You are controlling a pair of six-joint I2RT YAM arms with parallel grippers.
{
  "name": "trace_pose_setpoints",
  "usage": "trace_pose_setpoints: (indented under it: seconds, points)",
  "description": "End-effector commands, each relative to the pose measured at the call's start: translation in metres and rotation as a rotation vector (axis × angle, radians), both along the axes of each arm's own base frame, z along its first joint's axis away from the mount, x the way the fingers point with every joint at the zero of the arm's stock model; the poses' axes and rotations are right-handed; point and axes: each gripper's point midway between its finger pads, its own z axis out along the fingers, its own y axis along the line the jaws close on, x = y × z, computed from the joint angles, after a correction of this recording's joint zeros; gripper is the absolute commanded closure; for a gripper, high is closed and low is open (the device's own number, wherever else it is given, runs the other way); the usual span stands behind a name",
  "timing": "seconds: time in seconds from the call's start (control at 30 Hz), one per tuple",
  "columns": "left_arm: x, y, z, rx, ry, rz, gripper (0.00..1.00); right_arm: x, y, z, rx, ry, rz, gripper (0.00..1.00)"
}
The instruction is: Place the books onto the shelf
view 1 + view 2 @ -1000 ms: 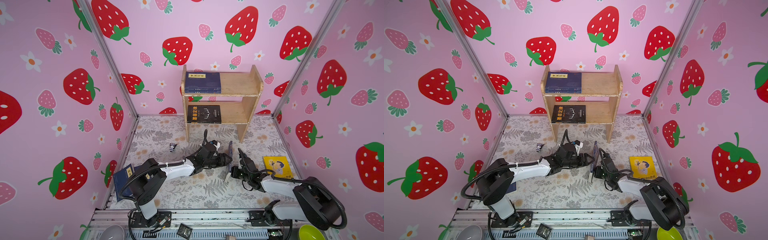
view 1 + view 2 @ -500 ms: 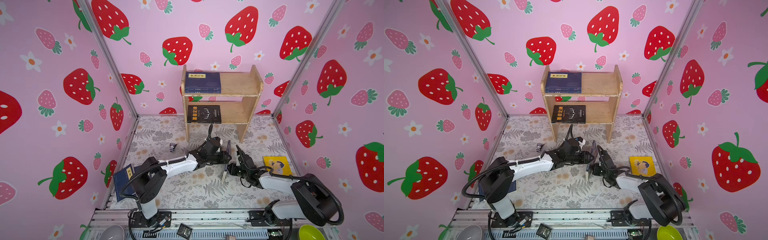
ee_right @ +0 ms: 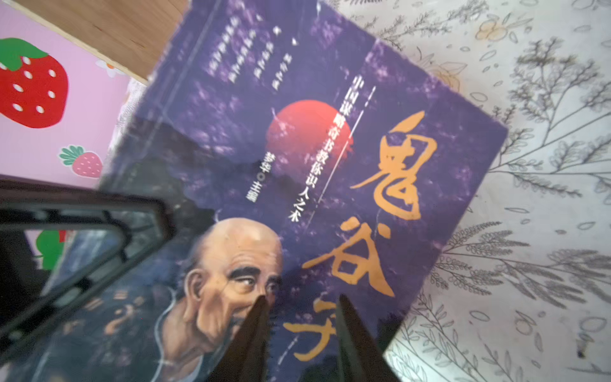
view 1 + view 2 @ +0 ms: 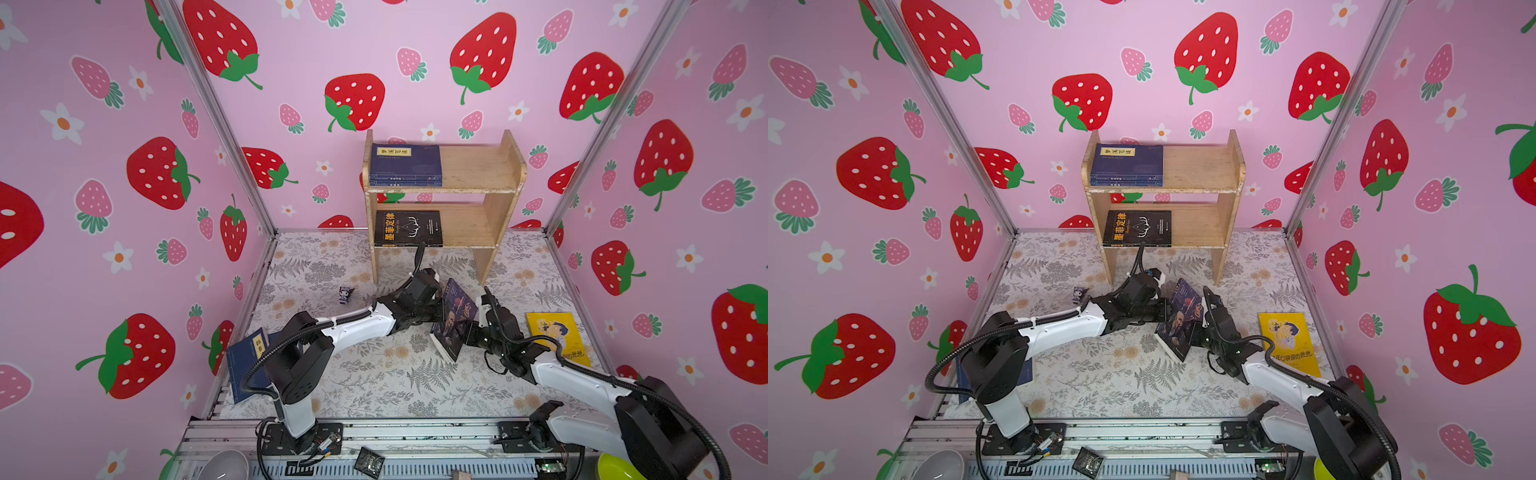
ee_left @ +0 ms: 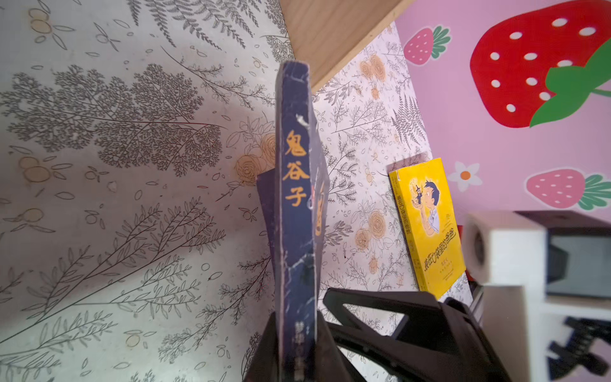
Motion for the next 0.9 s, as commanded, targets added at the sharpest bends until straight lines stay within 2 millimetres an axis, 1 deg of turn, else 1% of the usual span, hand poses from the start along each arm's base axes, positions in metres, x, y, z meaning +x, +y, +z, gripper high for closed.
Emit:
trace_pose_setpoints:
  seconds: [0.0, 0.07, 0.1, 0.13, 0.17, 0.23, 0.27, 0.37, 0.47, 0.53, 0.63, 0.73, 0.8, 0.87]
  points:
    - [-0.014, 0.019, 0.017, -0.027, 0.028, 0.036, 1.0, 0.001, -0.006, 0.025, 0.078, -0.034, -0.05, 0.47]
    - [-0.024, 0.025, 0.042, -0.121, 0.031, 0.038, 1.0, -0.001, -0.011, 0.044, 0.142, -0.065, -0.079, 0.28]
    - [-0.027, 0.029, 0.054, -0.165, 0.021, 0.045, 1.0, -0.003, -0.013, 0.052, 0.177, -0.078, -0.091, 0.21]
    - [-0.031, 0.035, 0.069, -0.213, 0.004, 0.057, 1.0, -0.006, -0.015, 0.065, 0.224, -0.102, -0.099, 0.14]
    - [-0.035, 0.041, 0.083, -0.252, -0.016, 0.07, 1.0, -0.009, -0.017, 0.076, 0.268, -0.127, -0.101, 0.08]
    - [-0.04, 0.053, 0.107, -0.304, -0.053, 0.101, 1.0, -0.015, -0.02, 0.095, 0.351, -0.166, -0.106, 0.0]
    - [-0.044, 0.06, 0.12, -0.334, -0.07, 0.11, 1.0, -0.018, -0.021, 0.108, 0.399, -0.192, -0.103, 0.0]
    - [-0.042, 0.088, 0.157, -0.393, -0.168, 0.213, 1.0, -0.028, -0.02, 0.138, 0.52, -0.241, -0.072, 0.0]
    - [-0.035, 0.12, 0.189, -0.461, -0.254, 0.373, 1.0, -0.036, -0.011, 0.161, 0.633, -0.253, -0.006, 0.0]
    - [-0.027, 0.133, 0.207, -0.531, -0.321, 0.458, 1.0, -0.04, -0.003, 0.172, 0.708, -0.247, 0.043, 0.0]
    - [-0.016, 0.144, 0.231, -0.624, -0.388, 0.551, 1.0, -0.044, 0.013, 0.182, 0.786, -0.223, 0.116, 0.0]
    - [-0.006, 0.144, 0.247, -0.691, -0.426, 0.597, 1.0, -0.048, 0.029, 0.192, 0.829, -0.21, 0.179, 0.0]
    - [0.001, 0.142, 0.254, -0.726, -0.446, 0.616, 1.0, -0.051, 0.039, 0.198, 0.853, -0.205, 0.21, 0.0]
    - [0.008, 0.141, 0.256, -0.738, -0.449, 0.644, 1.0, -0.053, 0.047, 0.204, 0.888, -0.2, 0.236, 0.0]
